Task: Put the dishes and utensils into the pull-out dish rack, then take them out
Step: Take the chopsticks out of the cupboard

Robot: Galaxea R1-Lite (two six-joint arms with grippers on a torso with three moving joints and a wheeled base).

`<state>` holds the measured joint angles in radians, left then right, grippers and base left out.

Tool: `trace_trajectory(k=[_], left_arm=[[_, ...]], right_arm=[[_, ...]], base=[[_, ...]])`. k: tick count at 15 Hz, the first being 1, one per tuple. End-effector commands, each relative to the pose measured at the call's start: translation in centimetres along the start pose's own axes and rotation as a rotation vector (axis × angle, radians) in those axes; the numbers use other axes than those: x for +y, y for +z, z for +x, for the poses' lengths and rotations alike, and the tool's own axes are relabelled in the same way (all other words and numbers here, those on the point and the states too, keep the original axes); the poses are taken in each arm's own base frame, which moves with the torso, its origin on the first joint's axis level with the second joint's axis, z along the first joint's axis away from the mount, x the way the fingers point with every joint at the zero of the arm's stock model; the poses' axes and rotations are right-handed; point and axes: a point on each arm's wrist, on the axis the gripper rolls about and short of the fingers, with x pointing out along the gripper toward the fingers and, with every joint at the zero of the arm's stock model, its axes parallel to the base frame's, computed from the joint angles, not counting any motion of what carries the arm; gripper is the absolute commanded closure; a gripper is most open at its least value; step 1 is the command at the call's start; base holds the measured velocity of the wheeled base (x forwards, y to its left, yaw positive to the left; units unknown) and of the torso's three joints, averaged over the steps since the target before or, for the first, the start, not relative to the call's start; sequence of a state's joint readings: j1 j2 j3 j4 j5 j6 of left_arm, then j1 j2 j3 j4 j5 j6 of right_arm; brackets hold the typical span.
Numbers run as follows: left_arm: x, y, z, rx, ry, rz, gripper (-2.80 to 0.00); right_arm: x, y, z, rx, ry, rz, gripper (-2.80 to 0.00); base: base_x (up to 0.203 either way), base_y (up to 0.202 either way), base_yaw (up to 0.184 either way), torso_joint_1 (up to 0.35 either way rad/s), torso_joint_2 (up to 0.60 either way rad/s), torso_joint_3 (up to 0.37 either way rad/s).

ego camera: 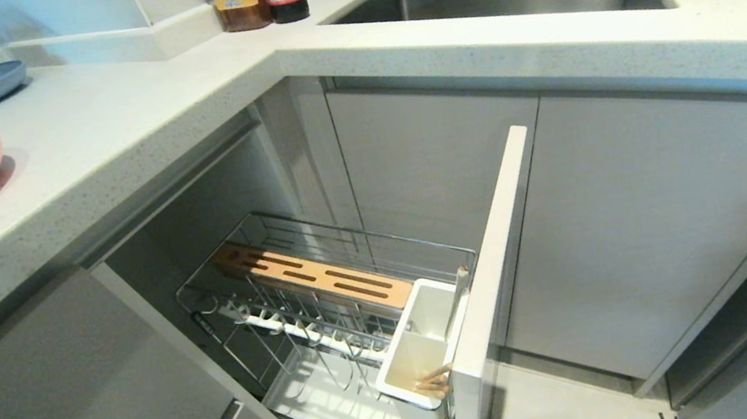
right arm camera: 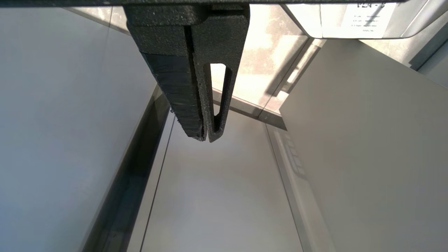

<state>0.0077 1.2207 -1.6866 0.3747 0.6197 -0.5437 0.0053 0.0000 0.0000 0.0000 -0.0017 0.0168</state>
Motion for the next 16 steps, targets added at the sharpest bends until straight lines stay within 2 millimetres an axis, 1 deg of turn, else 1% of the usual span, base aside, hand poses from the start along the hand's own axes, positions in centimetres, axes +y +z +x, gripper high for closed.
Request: trace_trajectory(k=[1,4,8,11,13,16], left_arm=[[1.7,-0.5,-0.3,0.007,0.047,0.003,0.00],[2.9,-1.3,0.3,0.026,0.093,-0.020,0.00],[4.1,-3.0,1.0,0.094,0.122,-0.043,0.00],[4.6,-3.4,1.3,0.130,0.122,-0.068,0.00],[5.2,-3.8,1.7,0.157,0.166,-0.071,0.00],[5.5,-4.3,2.1,0.181,0.178,-0.072,0.00]], right_arm=[[0.0,0.0,0.0,0.002,0.001,0.000,0.00],[0.0,0.0,0.0,0.002,0.001,0.000,0.00],[0.0,0.0,0.0,0.002,-0.001,0.000,0.00],[0.0,0.0,0.0,0.002,0.001,0.000,0.00],[0.0,0.0,0.0,0.002,0.001,0.000,0.00],[0.0,0.0,0.0,0.002,0.001,0.000,0.00]], base=[[0.000,0.000,0.000,0.000,0.00,0.000],[0.000,0.000,0.000,0.000,0.00,0.000],[0.000,0.000,0.000,0.000,0.00,0.000],[0.000,0.000,0.000,0.000,0.00,0.000],[0.000,0.000,0.000,0.000,0.00,0.000],[0.000,0.000,0.000,0.000,0.00,0.000]])
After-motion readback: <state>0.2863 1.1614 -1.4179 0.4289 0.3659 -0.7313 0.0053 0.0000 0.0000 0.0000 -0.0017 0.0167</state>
